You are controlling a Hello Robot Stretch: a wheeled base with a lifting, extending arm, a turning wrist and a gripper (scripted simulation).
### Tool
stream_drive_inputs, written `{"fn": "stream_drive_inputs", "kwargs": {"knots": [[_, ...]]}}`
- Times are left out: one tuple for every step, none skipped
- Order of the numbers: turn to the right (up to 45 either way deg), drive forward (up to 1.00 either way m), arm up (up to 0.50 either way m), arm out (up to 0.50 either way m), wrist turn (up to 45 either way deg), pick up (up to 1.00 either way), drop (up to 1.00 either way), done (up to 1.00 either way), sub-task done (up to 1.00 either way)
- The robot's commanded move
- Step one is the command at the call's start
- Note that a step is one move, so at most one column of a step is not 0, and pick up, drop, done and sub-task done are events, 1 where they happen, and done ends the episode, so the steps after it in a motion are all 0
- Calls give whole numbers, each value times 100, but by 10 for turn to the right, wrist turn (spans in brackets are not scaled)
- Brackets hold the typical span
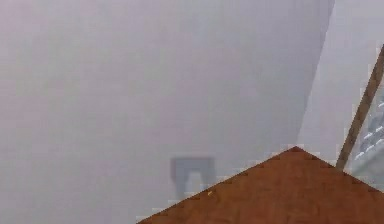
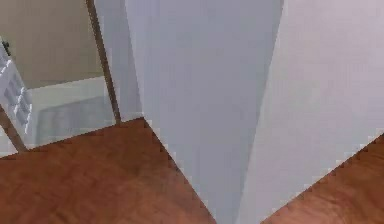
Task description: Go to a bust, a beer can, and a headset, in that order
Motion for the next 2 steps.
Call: {"fn": "stream_drive_inputs", "kwargs": {"knots": [[450,0,0,0,0,0,0,0,0],[120,0,0,0,0,0,0,0,0]]}}
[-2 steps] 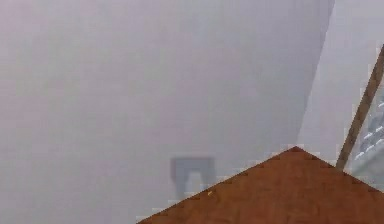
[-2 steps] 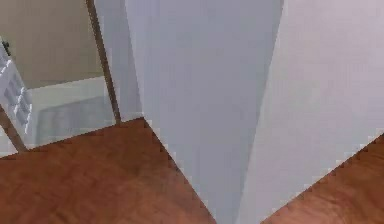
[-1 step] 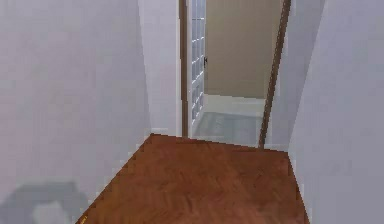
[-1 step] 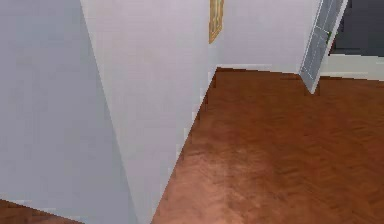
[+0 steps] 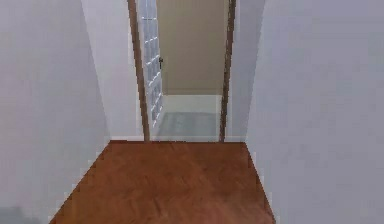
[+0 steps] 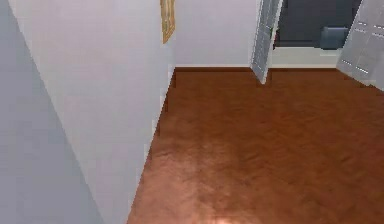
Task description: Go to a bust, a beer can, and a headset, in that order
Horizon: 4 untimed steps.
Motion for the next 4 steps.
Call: {"fn": "stream_drive_inputs", "kwargs": {"knots": [[0,100,0,0,0,0,0,0,0],[0,90,0,0,0,0,0,0,0],[30,0,0,0,0,0,0,0,0],[0,100,0,0,0,0,0,0,0]]}}
